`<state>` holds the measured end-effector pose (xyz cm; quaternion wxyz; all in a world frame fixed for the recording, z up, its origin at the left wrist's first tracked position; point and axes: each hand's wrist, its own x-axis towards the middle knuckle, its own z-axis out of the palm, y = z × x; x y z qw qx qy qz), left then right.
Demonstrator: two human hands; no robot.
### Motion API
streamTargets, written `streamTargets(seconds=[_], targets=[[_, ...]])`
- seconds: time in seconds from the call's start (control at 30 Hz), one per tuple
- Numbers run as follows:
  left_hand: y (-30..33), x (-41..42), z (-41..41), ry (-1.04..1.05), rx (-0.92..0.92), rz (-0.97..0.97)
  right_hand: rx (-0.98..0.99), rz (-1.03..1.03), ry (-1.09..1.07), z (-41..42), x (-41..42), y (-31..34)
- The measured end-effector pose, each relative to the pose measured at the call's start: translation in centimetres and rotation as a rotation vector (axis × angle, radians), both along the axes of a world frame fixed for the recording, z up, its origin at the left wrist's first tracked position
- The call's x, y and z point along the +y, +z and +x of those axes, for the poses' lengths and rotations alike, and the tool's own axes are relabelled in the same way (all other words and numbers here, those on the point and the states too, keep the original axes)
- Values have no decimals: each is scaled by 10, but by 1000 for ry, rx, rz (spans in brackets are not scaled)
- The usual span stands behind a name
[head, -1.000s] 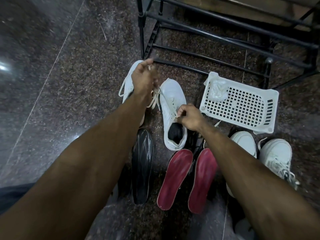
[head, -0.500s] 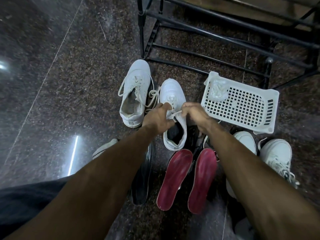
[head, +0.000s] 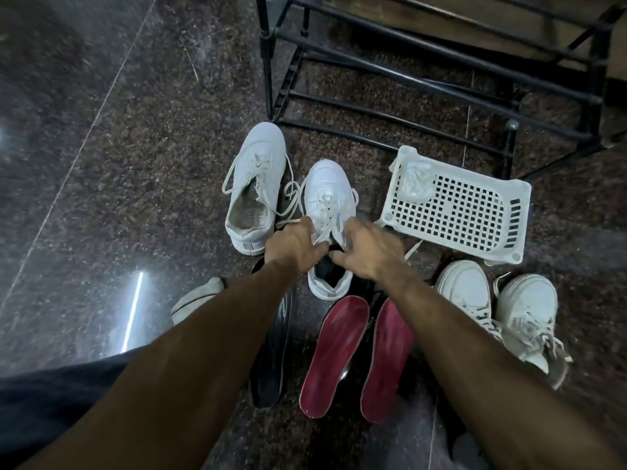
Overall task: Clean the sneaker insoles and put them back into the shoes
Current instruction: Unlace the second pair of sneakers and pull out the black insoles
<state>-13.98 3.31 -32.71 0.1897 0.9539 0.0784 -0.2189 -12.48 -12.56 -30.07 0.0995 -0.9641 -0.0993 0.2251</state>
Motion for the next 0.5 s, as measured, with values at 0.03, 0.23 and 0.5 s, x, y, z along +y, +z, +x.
streamTargets(seconds=[0.03, 0.23, 0.5], targets=[[0, 2, 0, 4, -16, -8, 18, -18, -19, -3, 5, -5], [6, 24, 5, -49, 27, -20, 33, 95, -263, 7, -14, -12], [5, 26, -8, -288, -241, 156, 112, 234, -439, -3, -5, -21]])
